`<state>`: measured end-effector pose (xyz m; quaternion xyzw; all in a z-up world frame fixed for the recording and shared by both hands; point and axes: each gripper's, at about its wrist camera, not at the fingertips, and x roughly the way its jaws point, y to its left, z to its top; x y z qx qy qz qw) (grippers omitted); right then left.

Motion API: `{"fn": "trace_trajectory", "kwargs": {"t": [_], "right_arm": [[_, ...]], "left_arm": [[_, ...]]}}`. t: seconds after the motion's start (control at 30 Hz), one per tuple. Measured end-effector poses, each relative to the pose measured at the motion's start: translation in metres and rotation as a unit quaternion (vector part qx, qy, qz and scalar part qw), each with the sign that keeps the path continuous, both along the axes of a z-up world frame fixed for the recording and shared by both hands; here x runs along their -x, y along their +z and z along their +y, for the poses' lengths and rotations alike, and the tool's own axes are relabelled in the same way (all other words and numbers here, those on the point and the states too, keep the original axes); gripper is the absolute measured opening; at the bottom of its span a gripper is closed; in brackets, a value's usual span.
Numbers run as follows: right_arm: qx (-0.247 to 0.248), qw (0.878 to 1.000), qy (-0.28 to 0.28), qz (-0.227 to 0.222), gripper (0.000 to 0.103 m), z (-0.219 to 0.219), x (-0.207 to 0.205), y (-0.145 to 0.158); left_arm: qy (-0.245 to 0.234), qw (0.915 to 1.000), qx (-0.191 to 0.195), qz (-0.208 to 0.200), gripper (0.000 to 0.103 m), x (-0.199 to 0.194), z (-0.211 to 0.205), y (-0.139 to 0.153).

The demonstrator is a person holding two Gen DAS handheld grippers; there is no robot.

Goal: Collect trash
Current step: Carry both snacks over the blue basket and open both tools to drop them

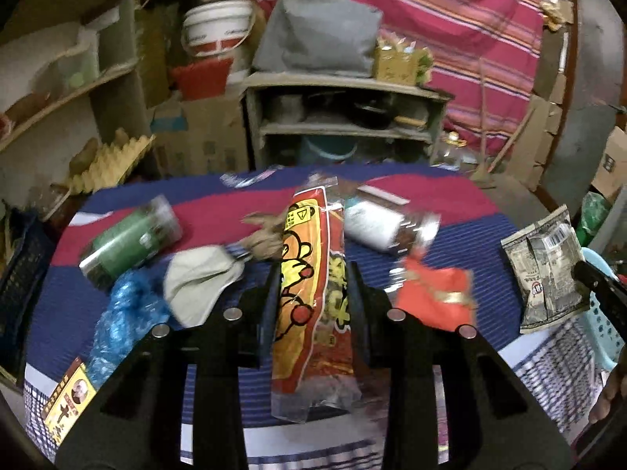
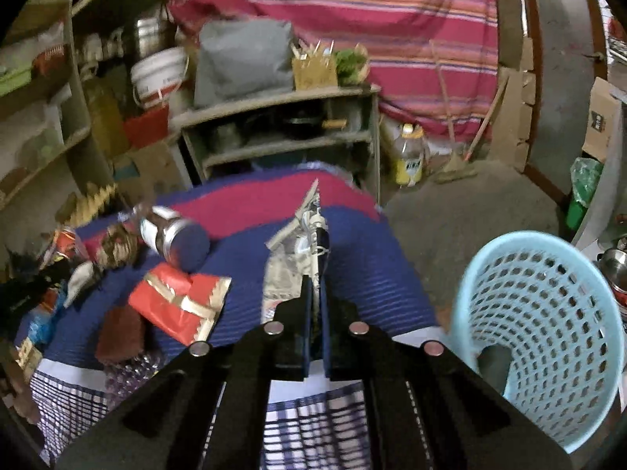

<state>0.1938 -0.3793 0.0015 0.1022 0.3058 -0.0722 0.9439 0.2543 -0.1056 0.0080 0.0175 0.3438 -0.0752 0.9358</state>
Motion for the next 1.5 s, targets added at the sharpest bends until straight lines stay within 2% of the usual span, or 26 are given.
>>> {"fn": "trace_trajectory", "kwargs": {"t": [0.17, 0.33, 0.53, 0.77, 1.0, 1.2, 1.3, 1.5], "right_arm": [[0.009, 1.0, -0.003, -0.028, 0.004, -0.029, 0.026, 0.02], [0.02, 0.999, -0.013, -0.037, 0.004, -0.064, 0.053, 0.028], [0.022, 0.998, -0.039, -0.035, 0.004, -0.113, 0.083, 0.028], [0.033, 0.997, -0.073, -0.015, 0.004, -0.166, 0.105, 0.013], [0.025, 0.995, -0.092, -0.001, 0.004, -0.199, 0.118, -0.006], [0.014, 0.995, -0.103, 0.004, 0.004, -0.219, 0.123, -0.016], [0.009, 0.994, -0.107, 0.004, 0.004, -0.225, 0.125, -0.02], [-0.004, 0.994, -0.111, 0.01, 0.004, -0.227, 0.123, -0.033]], "left_arm": [[-0.033, 0.999, 0.023, -0.018, 0.032, 0.012, -0.038, 0.011], [-0.062, 0.9972, 0.038, -0.019, 0.032, 0.016, -0.082, 0.015], [-0.115, 0.9927, 0.027, -0.021, 0.032, 0.033, -0.155, 0.009], [-0.182, 0.9823, 0.033, -0.027, 0.032, 0.061, -0.231, 0.004], [-0.229, 0.9726, 0.042, 0.002, 0.032, 0.071, -0.29, -0.017], [-0.254, 0.9671, 0.016, 0.005, 0.032, 0.076, -0.327, -0.034], [-0.272, 0.9622, 0.017, 0.007, 0.032, 0.083, -0.343, -0.04], [-0.286, 0.9582, 0.0, 0.009, 0.032, 0.089, -0.356, -0.051]]}}
